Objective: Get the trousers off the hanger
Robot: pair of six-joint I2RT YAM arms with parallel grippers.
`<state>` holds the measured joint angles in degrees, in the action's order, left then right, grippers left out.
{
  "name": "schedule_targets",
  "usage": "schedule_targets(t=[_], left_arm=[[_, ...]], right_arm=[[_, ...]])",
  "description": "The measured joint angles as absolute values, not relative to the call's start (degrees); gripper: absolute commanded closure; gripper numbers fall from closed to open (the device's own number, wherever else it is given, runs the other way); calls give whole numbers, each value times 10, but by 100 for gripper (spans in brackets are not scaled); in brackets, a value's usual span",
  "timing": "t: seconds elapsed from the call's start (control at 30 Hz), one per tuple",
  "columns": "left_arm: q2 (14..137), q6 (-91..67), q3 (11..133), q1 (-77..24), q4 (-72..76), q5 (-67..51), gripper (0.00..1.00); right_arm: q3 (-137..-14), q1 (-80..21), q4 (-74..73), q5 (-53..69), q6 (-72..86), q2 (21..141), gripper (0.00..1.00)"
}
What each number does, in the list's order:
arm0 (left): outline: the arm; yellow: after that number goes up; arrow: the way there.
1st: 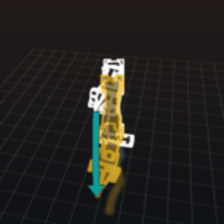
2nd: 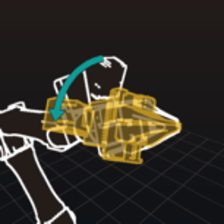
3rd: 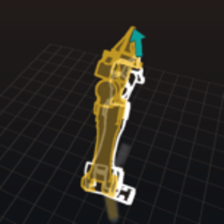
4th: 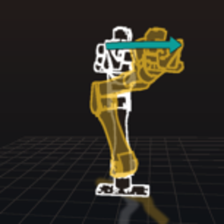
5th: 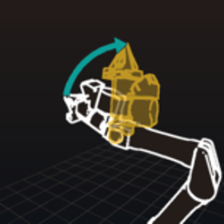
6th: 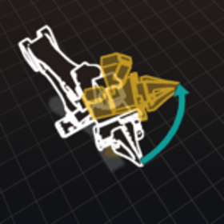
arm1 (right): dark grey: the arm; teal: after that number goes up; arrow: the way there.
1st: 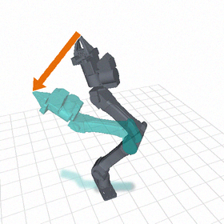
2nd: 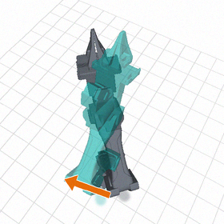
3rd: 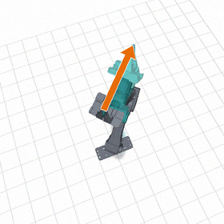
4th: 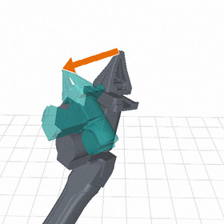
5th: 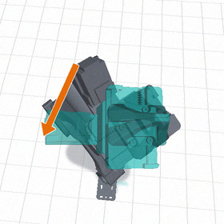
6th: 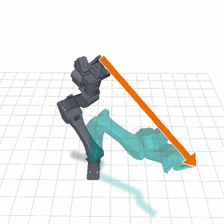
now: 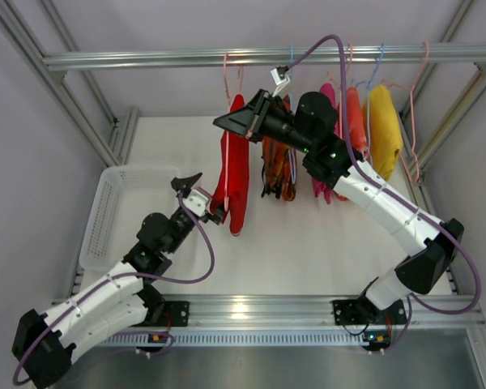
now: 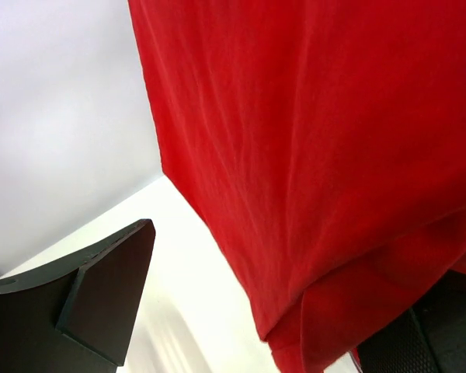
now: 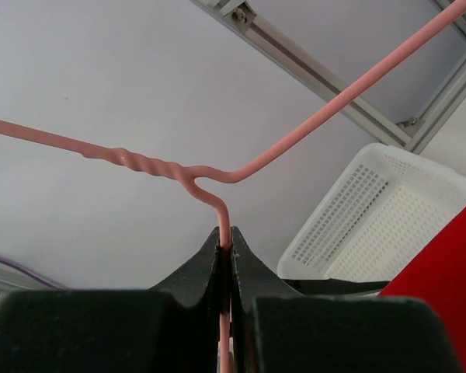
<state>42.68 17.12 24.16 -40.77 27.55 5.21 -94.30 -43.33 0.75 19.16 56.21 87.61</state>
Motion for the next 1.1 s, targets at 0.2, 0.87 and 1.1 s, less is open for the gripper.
schedule_targets(t=[0.2,0.87,1.1], left_arm=[[455,168,255,-408,301,54,5],[369,164,272,-408,250,-3,1],[374,165,272,-408,244,-6,1]], right_arm=[[-942,-433,8,194,562,876,100],[-942,-422,7,211,566,875,100],[-942,-422,3,211,566,875,100]])
